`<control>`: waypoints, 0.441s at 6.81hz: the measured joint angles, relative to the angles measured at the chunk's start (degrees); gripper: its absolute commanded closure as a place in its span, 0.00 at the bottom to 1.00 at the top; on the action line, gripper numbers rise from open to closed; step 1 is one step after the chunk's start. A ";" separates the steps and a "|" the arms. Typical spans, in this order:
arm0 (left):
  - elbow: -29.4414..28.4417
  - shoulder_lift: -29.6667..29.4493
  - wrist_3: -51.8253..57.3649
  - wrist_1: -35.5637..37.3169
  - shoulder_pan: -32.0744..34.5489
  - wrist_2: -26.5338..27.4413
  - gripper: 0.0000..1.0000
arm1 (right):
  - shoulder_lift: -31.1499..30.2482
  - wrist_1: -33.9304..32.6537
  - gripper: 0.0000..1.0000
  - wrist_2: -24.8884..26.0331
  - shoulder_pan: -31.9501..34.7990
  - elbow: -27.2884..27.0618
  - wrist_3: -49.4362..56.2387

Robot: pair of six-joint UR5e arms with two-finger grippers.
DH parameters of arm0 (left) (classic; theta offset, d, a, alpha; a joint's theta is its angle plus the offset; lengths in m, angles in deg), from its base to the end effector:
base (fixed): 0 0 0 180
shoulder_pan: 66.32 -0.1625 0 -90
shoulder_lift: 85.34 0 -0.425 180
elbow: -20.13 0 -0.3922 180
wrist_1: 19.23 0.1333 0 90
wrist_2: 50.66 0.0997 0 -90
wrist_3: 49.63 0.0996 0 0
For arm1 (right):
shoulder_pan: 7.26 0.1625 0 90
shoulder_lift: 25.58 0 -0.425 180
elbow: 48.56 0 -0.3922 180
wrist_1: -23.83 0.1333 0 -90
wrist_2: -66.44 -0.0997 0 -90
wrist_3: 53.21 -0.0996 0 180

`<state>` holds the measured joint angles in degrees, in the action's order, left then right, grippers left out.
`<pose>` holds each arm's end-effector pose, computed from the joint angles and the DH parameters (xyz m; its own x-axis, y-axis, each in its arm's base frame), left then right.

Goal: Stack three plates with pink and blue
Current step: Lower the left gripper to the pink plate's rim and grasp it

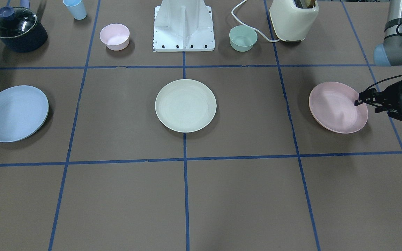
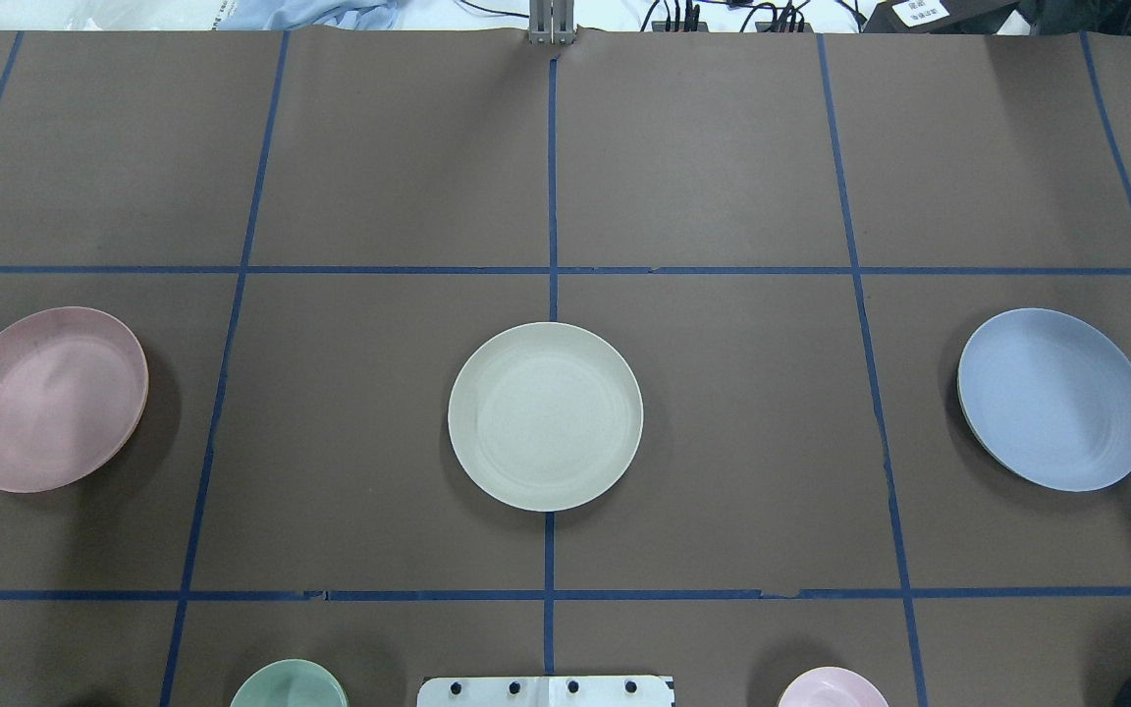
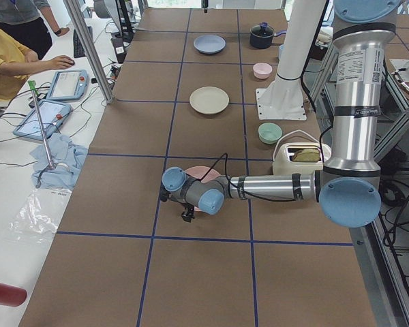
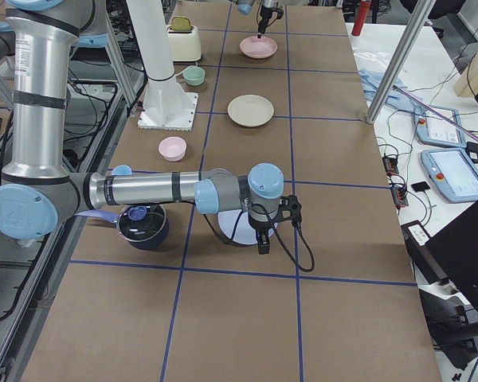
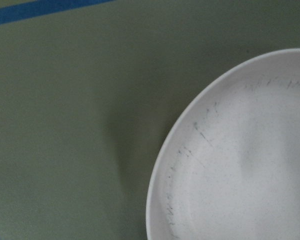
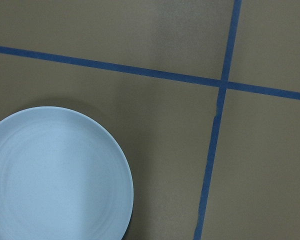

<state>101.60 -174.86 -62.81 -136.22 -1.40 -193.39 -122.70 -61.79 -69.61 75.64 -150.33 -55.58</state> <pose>0.1618 -0.4733 0.6755 0.5246 0.2701 -0.8074 -0.2912 0.9481 0.1280 0.0058 -0.4517 0.6050 0.6792 -0.1572 0.7169 0.0941 0.9874 0.1274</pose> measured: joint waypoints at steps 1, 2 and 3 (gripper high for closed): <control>-0.51 -0.26 0.00 -0.30 -0.29 0.00 0.75 | 0.00 0.02 0.00 0.00 -0.05 -0.05 0.00; -0.80 -0.34 0.00 -0.50 -0.47 0.02 0.80 | 0.00 0.02 0.00 -0.02 -0.08 -0.08 0.00; -0.90 -0.36 0.00 -0.57 -0.64 0.06 0.85 | 0.00 0.02 0.00 -0.06 -0.10 -0.12 0.00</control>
<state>100.69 -175.23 -62.81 -136.79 -2.04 -193.34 -122.70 -61.77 -69.67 75.54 -150.44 -55.58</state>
